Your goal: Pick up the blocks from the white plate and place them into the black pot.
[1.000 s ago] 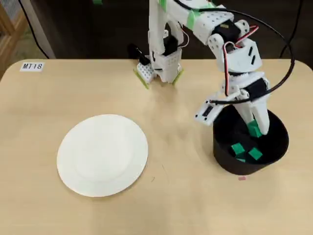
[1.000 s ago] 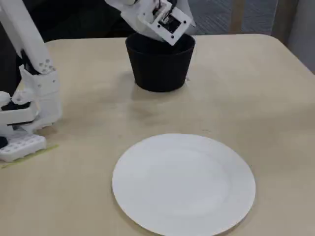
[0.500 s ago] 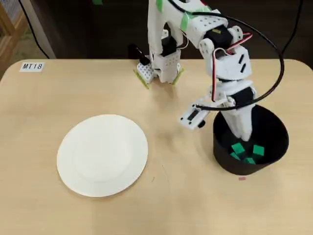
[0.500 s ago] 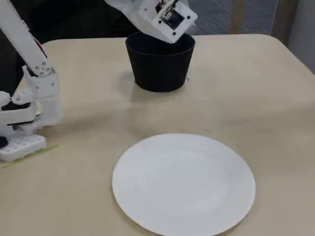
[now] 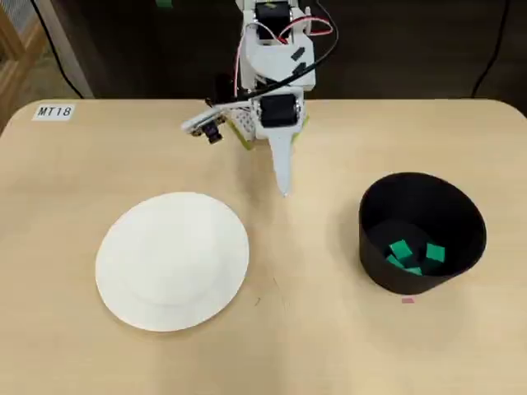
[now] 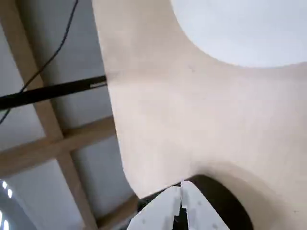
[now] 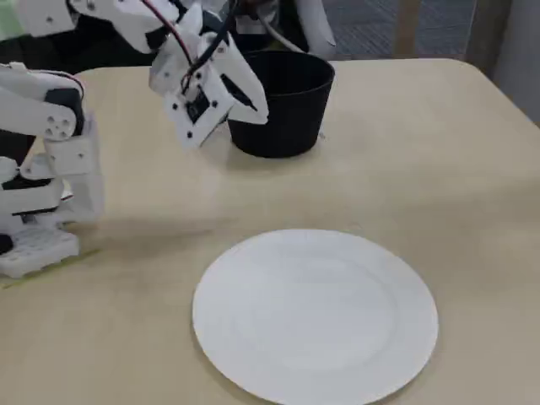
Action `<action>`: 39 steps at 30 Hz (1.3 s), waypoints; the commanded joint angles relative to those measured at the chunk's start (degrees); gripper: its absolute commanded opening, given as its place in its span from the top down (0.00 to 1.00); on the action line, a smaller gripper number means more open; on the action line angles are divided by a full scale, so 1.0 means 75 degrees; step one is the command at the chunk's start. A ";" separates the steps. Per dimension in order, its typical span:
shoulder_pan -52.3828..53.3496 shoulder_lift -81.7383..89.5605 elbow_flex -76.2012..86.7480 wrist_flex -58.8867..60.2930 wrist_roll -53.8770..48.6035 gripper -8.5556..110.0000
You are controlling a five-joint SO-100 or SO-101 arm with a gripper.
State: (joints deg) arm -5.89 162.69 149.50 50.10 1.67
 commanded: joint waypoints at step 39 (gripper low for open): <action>0.0387 0.3164 0.3258 -0.0035 -0.0539 0.95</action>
State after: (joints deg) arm -2.64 186.06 174.02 50.80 -1.93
